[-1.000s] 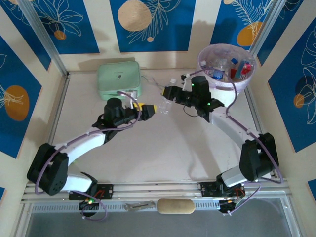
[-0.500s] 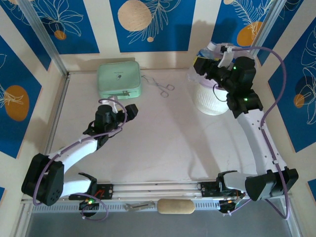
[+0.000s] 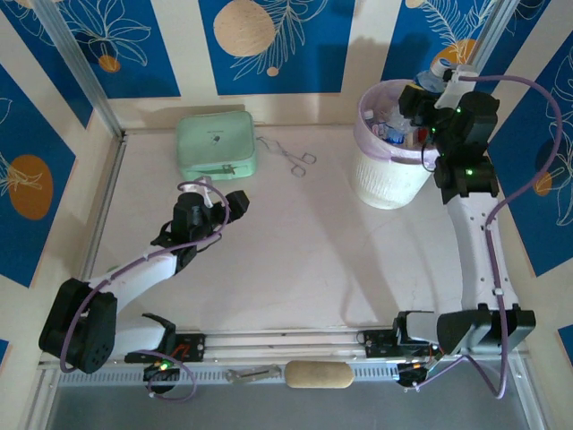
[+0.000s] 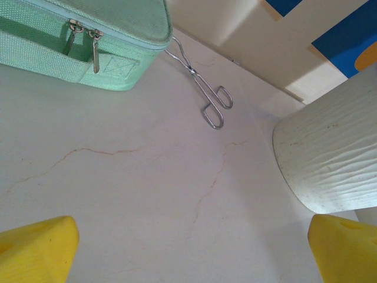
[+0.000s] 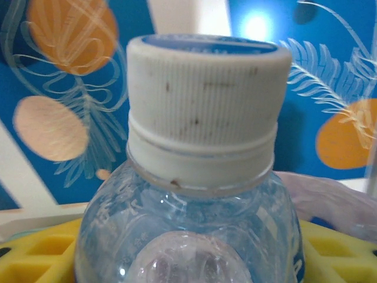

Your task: Put the plastic bottles in the bin

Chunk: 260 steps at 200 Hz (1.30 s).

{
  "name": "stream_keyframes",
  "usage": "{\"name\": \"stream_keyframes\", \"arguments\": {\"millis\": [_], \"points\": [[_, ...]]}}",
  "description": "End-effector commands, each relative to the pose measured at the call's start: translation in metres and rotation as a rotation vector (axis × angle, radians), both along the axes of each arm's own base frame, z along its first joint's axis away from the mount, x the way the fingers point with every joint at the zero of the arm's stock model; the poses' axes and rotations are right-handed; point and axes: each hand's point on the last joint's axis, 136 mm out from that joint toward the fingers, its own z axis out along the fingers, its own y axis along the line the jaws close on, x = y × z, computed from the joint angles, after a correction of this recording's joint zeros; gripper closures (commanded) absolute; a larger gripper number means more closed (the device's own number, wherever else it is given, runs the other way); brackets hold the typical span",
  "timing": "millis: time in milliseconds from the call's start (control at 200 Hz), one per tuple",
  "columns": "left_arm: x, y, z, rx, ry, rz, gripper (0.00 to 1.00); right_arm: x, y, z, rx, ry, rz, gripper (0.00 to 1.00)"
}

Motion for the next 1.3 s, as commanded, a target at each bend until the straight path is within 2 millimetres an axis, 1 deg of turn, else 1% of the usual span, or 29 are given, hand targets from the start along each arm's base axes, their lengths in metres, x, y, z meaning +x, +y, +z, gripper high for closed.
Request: {"name": "stream_keyframes", "arguments": {"millis": [0,115,310,425,535,700,825,875,985,1110,1165,1190,1296], "points": [[0.0,0.001,0.0,-0.018,0.0,0.002,0.01,0.009,-0.024,0.002,-0.021,0.01,-0.077,0.37],[0.0,0.001,0.001,-0.022,0.0,0.003,0.01,0.024,-0.038,-0.012,-0.031,0.05,-0.124,0.36],[-0.001,0.002,0.0,-0.02,0.003,0.005,0.01,0.046,-0.054,-0.042,0.007,0.124,-0.149,0.36],[-0.001,0.001,0.003,-0.015,-0.007,-0.001,0.01,0.056,-0.053,-0.059,0.05,0.159,-0.125,0.35],[-0.002,0.002,0.004,-0.007,-0.011,-0.003,0.01,0.062,-0.05,-0.073,0.078,0.192,-0.107,0.35],[-0.003,0.004,0.003,0.003,-0.013,0.002,0.01,0.07,-0.047,-0.091,0.108,0.241,-0.09,0.35],[-0.003,0.004,0.002,0.005,-0.011,0.002,0.01,0.075,-0.047,-0.1,0.111,0.278,-0.089,0.32],[-0.004,0.004,0.003,0.006,-0.012,0.002,0.01,0.076,-0.048,-0.099,0.111,0.28,-0.092,0.28],[-0.004,0.005,0.003,0.013,-0.016,0.004,0.01,0.077,-0.049,-0.089,0.107,0.261,-0.098,0.17],[-0.003,0.007,0.005,0.02,-0.021,0.012,0.01,0.074,-0.049,-0.069,0.092,0.22,-0.101,0.09],[-0.003,0.007,0.007,0.023,-0.026,0.011,0.01,0.07,-0.05,-0.057,0.087,0.194,-0.106,0.06],[-0.003,0.008,0.007,0.025,-0.027,0.014,0.01,0.068,-0.05,-0.052,0.084,0.182,-0.107,0.0],[-0.003,0.011,0.009,0.05,-0.034,0.019,0.01,0.056,-0.048,-0.027,0.072,0.125,-0.104,0.01]]}}
